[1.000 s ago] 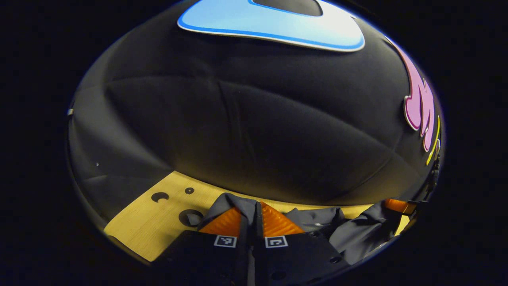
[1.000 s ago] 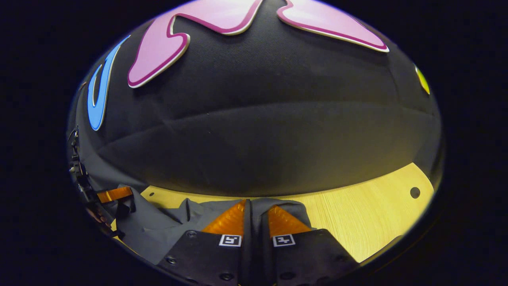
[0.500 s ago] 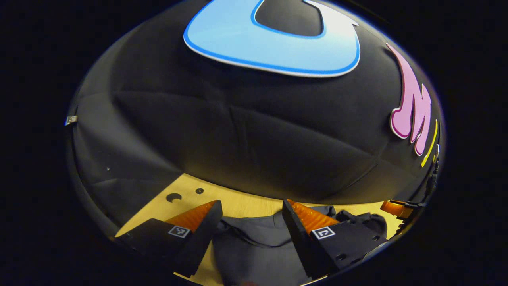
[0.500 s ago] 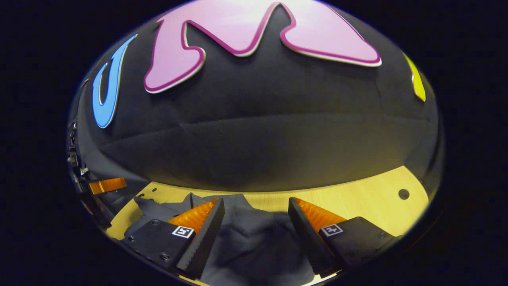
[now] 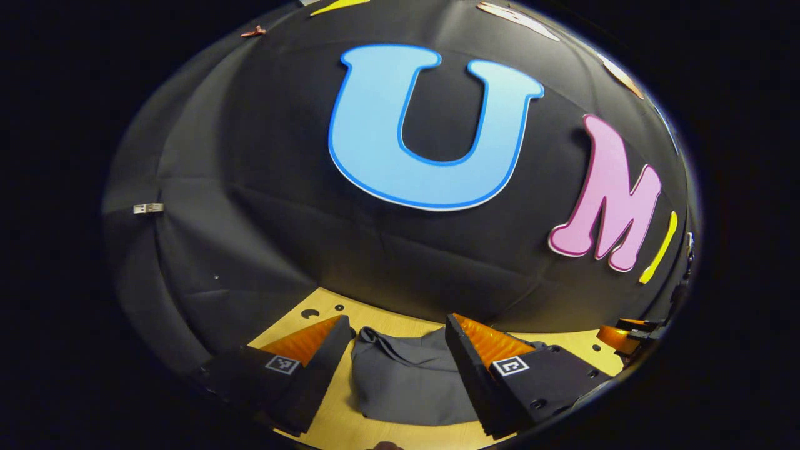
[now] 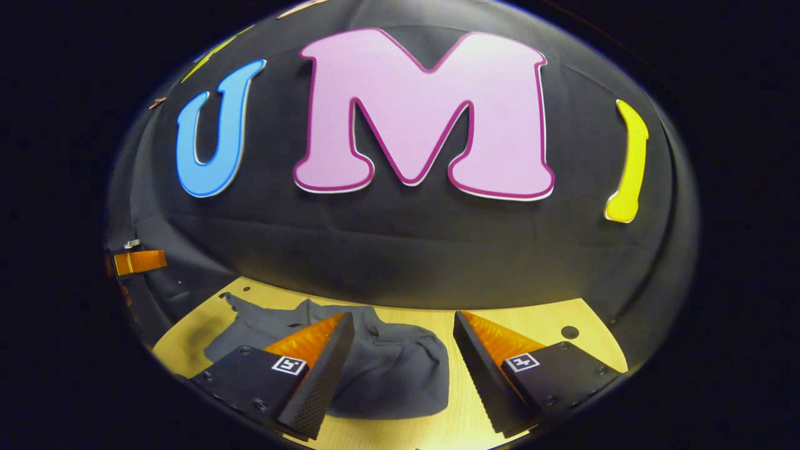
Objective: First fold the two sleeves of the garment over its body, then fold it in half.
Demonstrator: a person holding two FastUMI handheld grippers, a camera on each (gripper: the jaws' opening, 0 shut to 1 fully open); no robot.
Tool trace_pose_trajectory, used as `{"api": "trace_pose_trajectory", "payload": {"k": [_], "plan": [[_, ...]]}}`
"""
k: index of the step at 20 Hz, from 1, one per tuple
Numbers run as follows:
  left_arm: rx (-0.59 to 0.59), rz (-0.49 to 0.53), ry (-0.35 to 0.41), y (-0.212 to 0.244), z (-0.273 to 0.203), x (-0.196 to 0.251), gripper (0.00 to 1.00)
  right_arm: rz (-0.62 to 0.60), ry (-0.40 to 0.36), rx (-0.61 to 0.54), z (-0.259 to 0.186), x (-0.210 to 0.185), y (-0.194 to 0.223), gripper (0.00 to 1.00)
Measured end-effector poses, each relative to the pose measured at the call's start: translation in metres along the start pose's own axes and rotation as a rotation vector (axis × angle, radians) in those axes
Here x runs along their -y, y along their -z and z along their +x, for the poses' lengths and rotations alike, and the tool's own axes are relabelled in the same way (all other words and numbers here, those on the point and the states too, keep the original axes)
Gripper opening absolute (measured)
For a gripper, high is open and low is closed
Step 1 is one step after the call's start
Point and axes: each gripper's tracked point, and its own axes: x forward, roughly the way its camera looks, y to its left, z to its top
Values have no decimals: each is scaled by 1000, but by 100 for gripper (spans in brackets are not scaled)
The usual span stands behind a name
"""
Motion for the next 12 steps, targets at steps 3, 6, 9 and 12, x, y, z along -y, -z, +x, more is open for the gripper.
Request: {"api": "trace_pose_trajectory", "payload": {"k": [3, 6, 9, 12], "plan": [[22, -54, -16, -3, -46, -2, 96, -2, 1, 9, -47, -8, -1, 99], [38, -47, -20, 1, -88, -7, 96, -4, -6, 2, -88, -18, 9, 99], [42, -23, -2, 12, -126, -17, 96, 10, -4, -15, -123, -20, 19, 99], [41, 32, 29, 24, -162, -13, 96, 38, 0, -35, -147, -21, 30, 99]]}}
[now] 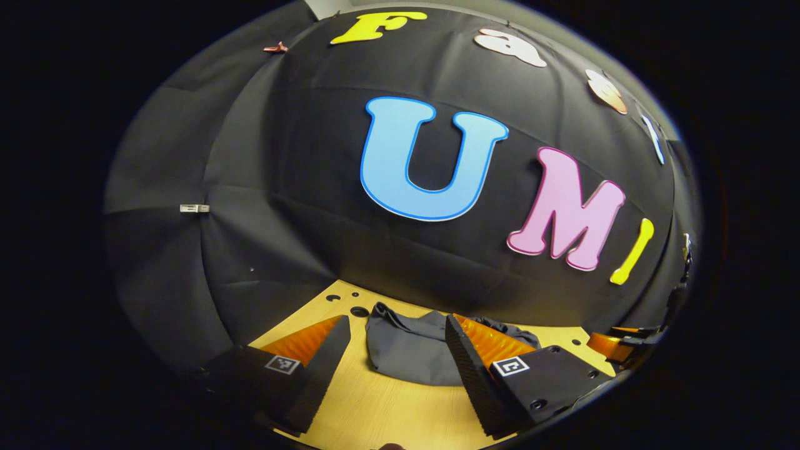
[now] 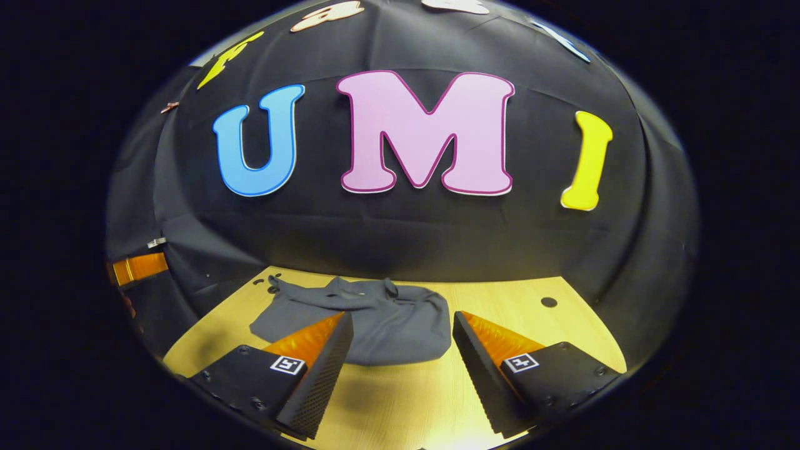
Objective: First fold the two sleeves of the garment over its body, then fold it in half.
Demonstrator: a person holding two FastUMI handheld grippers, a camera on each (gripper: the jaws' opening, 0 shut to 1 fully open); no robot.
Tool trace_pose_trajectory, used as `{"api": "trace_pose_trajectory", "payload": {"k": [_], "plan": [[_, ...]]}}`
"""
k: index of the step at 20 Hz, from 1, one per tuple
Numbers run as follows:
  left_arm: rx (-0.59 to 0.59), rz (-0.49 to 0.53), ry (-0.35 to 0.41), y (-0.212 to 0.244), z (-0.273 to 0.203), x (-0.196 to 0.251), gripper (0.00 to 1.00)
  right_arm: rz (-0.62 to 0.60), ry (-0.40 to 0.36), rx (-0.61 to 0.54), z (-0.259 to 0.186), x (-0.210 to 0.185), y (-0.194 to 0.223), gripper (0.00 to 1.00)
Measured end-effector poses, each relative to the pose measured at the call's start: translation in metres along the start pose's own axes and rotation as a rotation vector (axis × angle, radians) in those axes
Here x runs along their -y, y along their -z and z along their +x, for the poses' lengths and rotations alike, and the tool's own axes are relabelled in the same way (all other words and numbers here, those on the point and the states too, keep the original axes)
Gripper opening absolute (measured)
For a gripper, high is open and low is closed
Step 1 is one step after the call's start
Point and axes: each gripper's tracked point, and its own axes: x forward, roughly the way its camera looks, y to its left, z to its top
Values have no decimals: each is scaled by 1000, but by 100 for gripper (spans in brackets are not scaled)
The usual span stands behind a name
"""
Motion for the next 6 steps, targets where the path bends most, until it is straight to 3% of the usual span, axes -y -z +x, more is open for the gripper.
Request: {"api": "trace_pose_trajectory", "payload": {"k": [2, 6], "plan": [[12, 47, 14, 7, -21, 4, 96, -2, 14, 7, -14, 3, -1, 99], [23, 48, 89, 15, -66, 25, 95, 25, 9, 36, -50, -3, -11, 99]]}}
